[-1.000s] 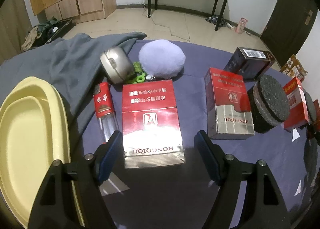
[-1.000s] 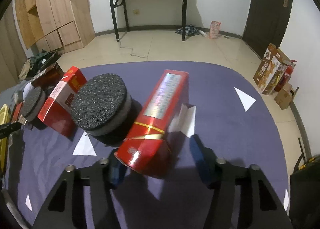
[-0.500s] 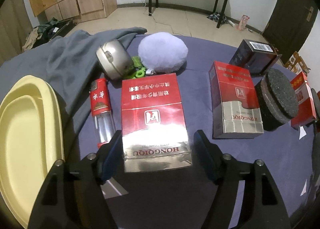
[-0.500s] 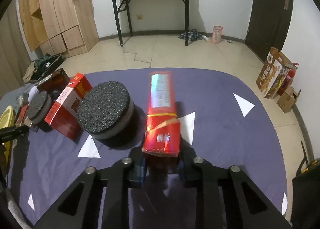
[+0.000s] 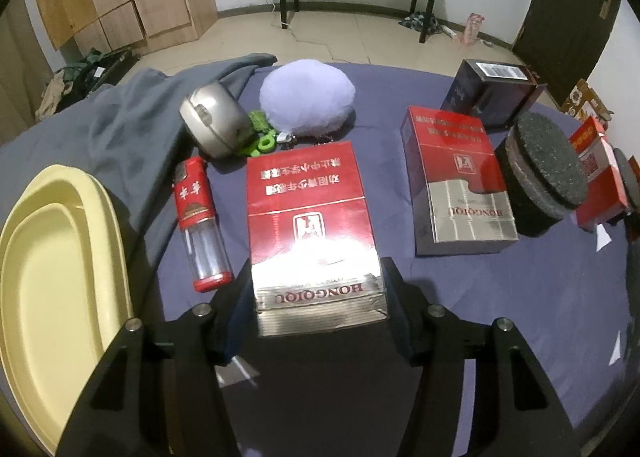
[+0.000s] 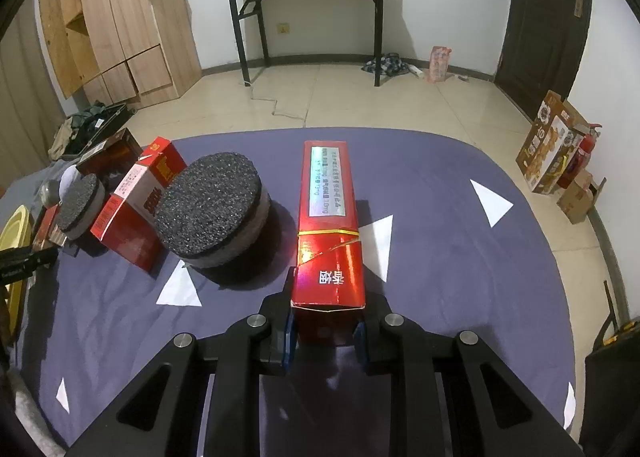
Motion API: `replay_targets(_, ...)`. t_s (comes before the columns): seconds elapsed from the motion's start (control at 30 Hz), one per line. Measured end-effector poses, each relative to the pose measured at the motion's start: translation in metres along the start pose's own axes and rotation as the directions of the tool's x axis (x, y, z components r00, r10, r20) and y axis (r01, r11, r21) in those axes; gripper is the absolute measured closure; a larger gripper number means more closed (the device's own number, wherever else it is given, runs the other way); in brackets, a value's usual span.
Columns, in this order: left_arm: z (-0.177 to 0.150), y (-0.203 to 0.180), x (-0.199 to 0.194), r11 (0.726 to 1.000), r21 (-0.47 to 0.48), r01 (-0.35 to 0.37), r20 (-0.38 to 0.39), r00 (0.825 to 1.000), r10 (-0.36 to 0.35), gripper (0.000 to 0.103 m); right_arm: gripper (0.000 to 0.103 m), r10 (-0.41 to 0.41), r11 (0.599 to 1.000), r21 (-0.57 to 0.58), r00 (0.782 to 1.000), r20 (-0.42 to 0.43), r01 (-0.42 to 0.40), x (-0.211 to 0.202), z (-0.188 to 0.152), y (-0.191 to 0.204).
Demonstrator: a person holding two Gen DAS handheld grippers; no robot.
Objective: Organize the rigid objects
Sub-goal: 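Carry both boxes into the yellow tray and open both tools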
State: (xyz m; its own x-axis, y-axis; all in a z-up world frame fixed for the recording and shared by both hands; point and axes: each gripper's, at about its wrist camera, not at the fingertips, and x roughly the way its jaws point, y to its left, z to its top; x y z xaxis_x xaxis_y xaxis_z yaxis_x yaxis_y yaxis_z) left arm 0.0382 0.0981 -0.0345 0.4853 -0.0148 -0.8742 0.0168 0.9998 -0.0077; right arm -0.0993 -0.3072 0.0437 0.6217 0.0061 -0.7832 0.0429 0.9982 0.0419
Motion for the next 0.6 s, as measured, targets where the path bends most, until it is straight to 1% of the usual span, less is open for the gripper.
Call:
replay_targets(0.03, 0.0004, -0.0011, 0.0009, 1.000, -0.005, -0.006, 0.004, 1.000, 0.006, 0.035, 0.081, 0.002, 1.000, 0.004, 1.000, 0.000, -0.002, 0.0000, -0.0002, -0.0006)
replay_targets(0.1, 0.0012, 0.0008, 0.0038, 1.000, -0.030, -0.001, 0.007, 1.000, 0.002, 0.018, 0.081, 0.004, 1.000, 0.013, 1.000, 0.004, -0.005, 0.0006, -0.0001, -0.0012)
replay_targets(0.17, 0.0023, 0.0049, 0.0075, 0.997, -0.067, 0.022, 0.005, 1.000, -0.021, 0.016, 0.081, 0.013, 0.999, 0.034, 1.000, 0.010, -0.013, 0.0015, 0.0001, -0.0034)
replay_targets(0.3, 0.0031, 0.0033, 0.0075, 0.998, -0.067, 0.019, 0.009, 1.000, -0.018, 0.014, 0.080, 0.011, 0.999, 0.049, 1.000, 0.015, -0.012, 0.0022, -0.0017, -0.0054)
replay_targets(0.43, 0.0017, 0.0015, 0.0083, 0.998, -0.056, 0.008, 0.013, 1.000, -0.007, 0.013, 0.079, 0.010, 0.998, 0.064, 1.000, 0.012, -0.011, 0.0052, -0.0029, -0.0082)
replay_targets(0.5, 0.0021, 0.0005, 0.0078, 0.998, -0.061, 0.013, 0.020, 1.000, -0.012, 0.013, 0.070, 0.011, 0.998, 0.066, 1.000, 0.012, -0.011, 0.0073, -0.0022, -0.0071)
replay_targets(0.53, 0.0017, 0.0005, 0.0074, 0.998, -0.062, 0.015, 0.023, 1.000, -0.014, 0.013, 0.068, 0.009, 0.998, 0.067, 1.000, 0.016, -0.010, 0.0075, -0.0020, -0.0069)
replay_targets(0.57, 0.0015, 0.0009, 0.0057, 0.998, -0.068, 0.018, 0.024, 1.000, -0.017, 0.018, 0.066, 0.010, 0.998, 0.067, 1.000, 0.018, -0.011, 0.0077, -0.0019, -0.0064)
replay_targets(0.6, 0.0006, 0.0018, 0.0043, 0.997, -0.074, 0.024, 0.026, 0.999, -0.022, 0.030, 0.066, 0.010, 0.998, 0.067, 1.000, 0.020, -0.011, 0.0096, -0.0006, -0.0059)
